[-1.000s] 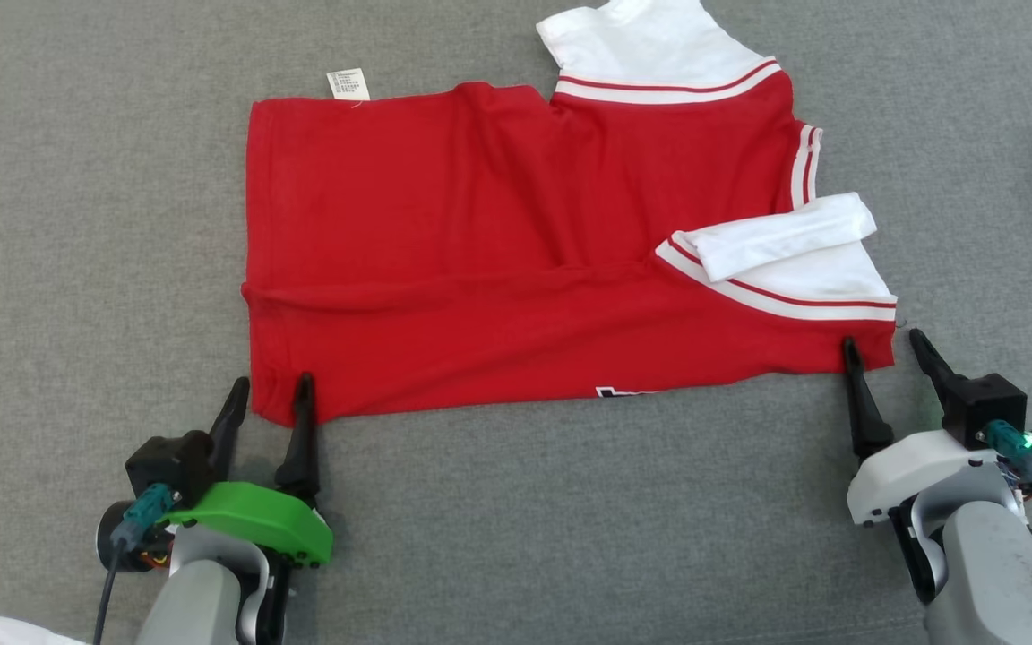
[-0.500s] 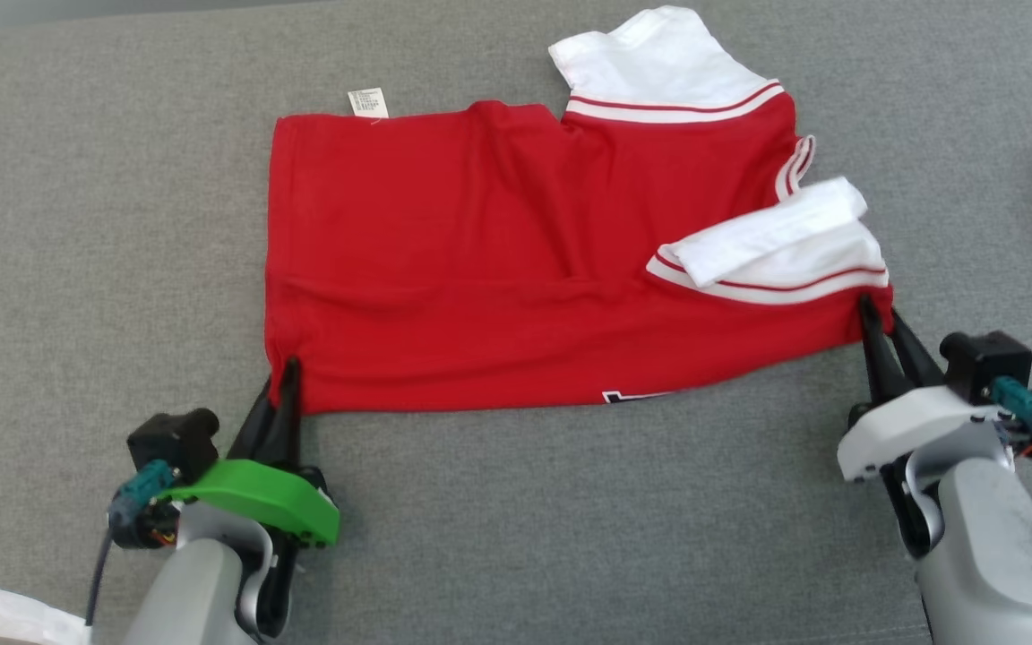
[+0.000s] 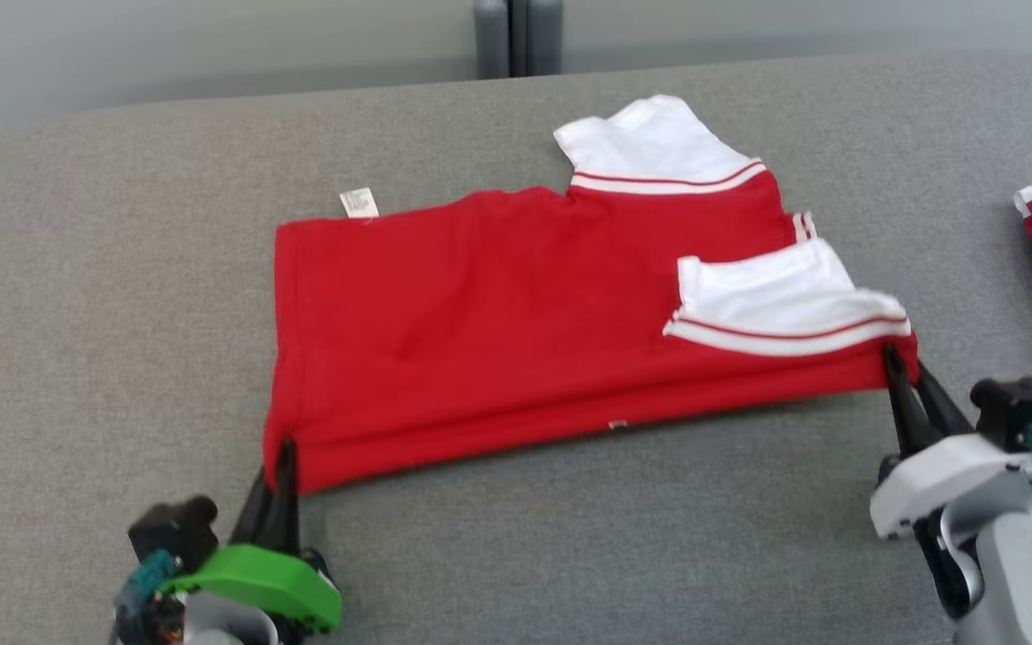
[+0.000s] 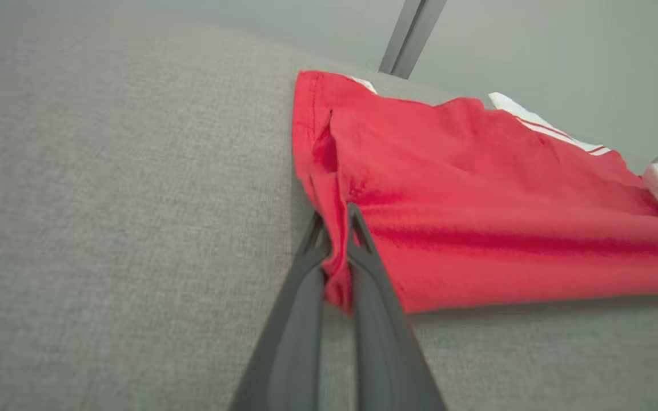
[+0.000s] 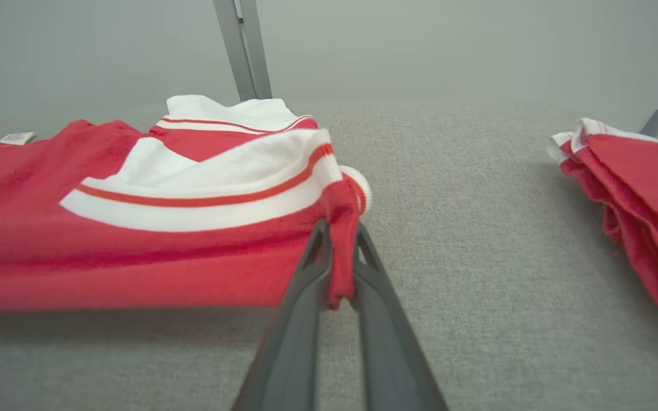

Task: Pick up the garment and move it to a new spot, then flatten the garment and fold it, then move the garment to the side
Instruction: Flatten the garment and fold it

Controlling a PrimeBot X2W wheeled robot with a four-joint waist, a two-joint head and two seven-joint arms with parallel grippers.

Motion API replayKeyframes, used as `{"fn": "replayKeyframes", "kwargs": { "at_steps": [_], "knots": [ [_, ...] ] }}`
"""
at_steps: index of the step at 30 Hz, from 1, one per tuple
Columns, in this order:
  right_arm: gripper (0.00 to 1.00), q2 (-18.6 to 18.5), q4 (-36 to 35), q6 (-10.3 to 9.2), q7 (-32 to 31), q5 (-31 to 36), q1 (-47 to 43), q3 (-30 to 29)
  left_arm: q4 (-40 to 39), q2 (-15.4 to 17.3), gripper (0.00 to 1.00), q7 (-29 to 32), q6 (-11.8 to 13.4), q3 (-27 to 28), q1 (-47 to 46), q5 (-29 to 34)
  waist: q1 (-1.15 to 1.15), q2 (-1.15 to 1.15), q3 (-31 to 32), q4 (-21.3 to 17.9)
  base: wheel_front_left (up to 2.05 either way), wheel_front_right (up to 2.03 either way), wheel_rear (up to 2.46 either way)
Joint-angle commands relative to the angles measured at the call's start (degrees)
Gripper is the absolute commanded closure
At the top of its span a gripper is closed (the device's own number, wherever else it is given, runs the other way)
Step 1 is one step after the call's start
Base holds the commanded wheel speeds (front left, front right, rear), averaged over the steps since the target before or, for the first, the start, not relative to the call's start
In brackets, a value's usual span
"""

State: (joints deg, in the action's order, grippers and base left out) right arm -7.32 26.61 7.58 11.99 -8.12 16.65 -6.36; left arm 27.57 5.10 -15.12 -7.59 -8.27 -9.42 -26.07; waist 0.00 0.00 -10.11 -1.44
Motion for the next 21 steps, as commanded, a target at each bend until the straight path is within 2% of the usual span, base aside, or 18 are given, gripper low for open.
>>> {"fn": "replayKeyframes", "kwargs": {
  "at_steps": [1,5,6,7,8,9,16,21],
  "knots": [
    [1.00,-0.7,0.2,-0.18,-0.4,-0.4,-2.7,-0.6,1.0,0.0,1.00,0.0,0.2,-0.1,2.3,0.5,0.00,0.00,0.8,0.3,0.00,0.00,0.00],
    [1.00,-0.7,0.9,-0.18,-0.8,-0.2,-8.1,-1.2,3.5,-1.1,1.00,0.0,0.2,-1.8,6.4,0.0,0.00,0.00,0.5,0.6,0.00,0.00,0.00],
    [0.92,-0.7,1.0,-0.18,-0.7,0.1,-8.8,-1.4,3.8,-1.2,1.00,0.0,0.2,-2.0,6.8,0.0,0.00,0.00,0.3,0.7,0.00,0.00,0.00],
    [0.35,-0.6,1.1,-0.18,-0.5,0.5,-9.6,-1.9,4.1,-1.3,0.75,0.1,0.2,-1.9,7.3,0.1,0.00,0.00,0.0,0.8,0.00,0.00,0.00],
    [0.00,-0.5,1.1,-0.18,-0.4,0.8,-10.0,-2.2,4.3,-1.4,0.22,0.1,0.2,-1.5,7.5,0.3,0.00,0.00,-0.3,0.9,0.00,0.00,0.00],
    [0.00,-0.2,1.0,-0.15,-0.2,1.1,-10.0,-2.4,4.1,-1.4,0.00,0.1,0.2,-1.1,7.2,0.6,0.00,0.00,-0.6,1.0,0.00,0.00,0.00],
    [0.00,-0.2,-1.5,-0.15,-0.1,4.8,-3.8,-3.2,-0.1,-1.7,0.00,0.0,0.2,2.0,0.5,3.3,0.00,0.00,-4.3,1.2,0.00,0.00,0.00],
    [0.00,-0.5,-2.1,-0.15,-2.6,7.4,4.4,-1.5,2.7,1.3,0.00,0.0,0.2,0.6,-8.9,4.5,0.00,0.00,-7.6,1.3,0.00,0.00,0.00]
  ]
}}
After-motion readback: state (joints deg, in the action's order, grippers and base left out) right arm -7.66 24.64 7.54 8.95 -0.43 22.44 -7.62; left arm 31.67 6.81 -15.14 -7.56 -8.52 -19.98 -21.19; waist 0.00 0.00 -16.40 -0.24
